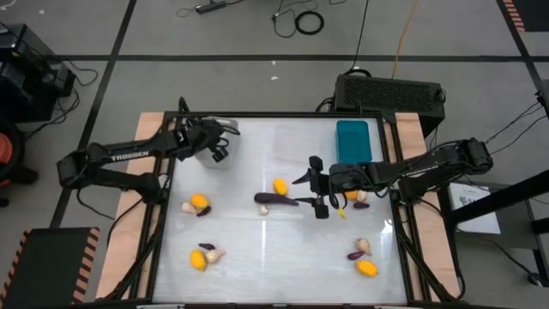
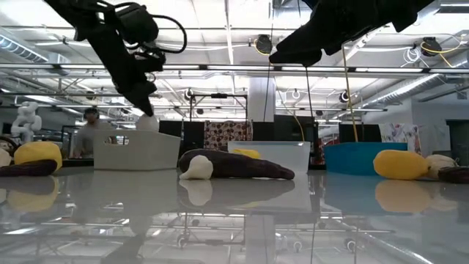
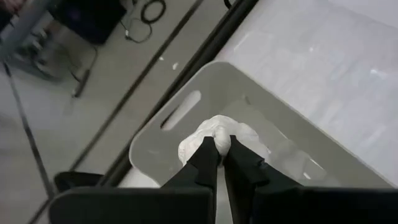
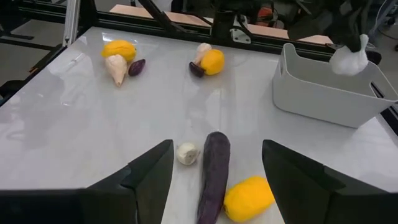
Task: Sort produce into baskets
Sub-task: Put the garlic into the gray bin
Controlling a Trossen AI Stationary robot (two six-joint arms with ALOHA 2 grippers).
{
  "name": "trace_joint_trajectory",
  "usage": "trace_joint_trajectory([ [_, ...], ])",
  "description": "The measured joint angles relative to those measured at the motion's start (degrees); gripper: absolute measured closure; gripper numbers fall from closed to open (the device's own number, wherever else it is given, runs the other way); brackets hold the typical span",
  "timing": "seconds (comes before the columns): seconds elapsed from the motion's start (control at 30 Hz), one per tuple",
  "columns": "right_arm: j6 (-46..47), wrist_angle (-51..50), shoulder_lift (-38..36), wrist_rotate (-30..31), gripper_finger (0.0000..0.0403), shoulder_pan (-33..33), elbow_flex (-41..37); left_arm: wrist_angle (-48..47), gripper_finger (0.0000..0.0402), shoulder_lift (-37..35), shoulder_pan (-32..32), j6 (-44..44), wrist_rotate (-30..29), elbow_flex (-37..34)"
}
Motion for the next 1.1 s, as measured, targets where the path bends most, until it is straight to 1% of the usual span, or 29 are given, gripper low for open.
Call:
trace_joint_trajectory([
  [0.1,-0.01,-0.52,0.0,0.01,0.0165,-0.35,-0.02,0.43,0.0369,-0.02,0.6,-1.16,0.59,0.0],
  [0.2,0.09,-0.87,0.0,0.02,0.0165,-0.71,-0.02,0.39,0.0345,-0.02,0.65,-1.14,0.6,0.0],
  [0.5,0.23,-0.96,0.0,0.04,0.0165,-0.76,-0.02,0.33,0.0239,-0.02,0.63,0.01,0.35,0.0],
  [0.63,7.2,-1.18,0.0,0.04,0.0165,-0.76,-0.02,0.2,0.0207,-0.44,0.63,2.38,0.33,0.0],
  [0.73,11.75,-5.48,-1.31,0.04,0.0165,-0.79,-0.04,0.04,0.0197,-1.75,0.63,2.34,0.89,0.0],
  [0.8,15.31,-9.92,-2.84,0.13,0.0165,-0.8,-0.02,-0.26,0.0197,-3.19,0.63,2.33,2.71,0.0],
  [0.9,23.42,-18.26,-5.57,0.17,0.0165,-0.78,-0.08,-1.39,0.0197,-6.42,0.63,2.31,6.54,0.02],
  [1.0,30.46,-24.51,-8.12,-0.18,0.0165,-0.76,-0.07,-3.25,0.0197,-10.23,0.55,1.8,14.51,0.02],
  [1.1,37.45,-30.81,-9.95,-1.24,0.0165,-0.66,-0.07,-2.15,0.0197,-14.02,-0.03,-0.34,23.16,-1.1],
])
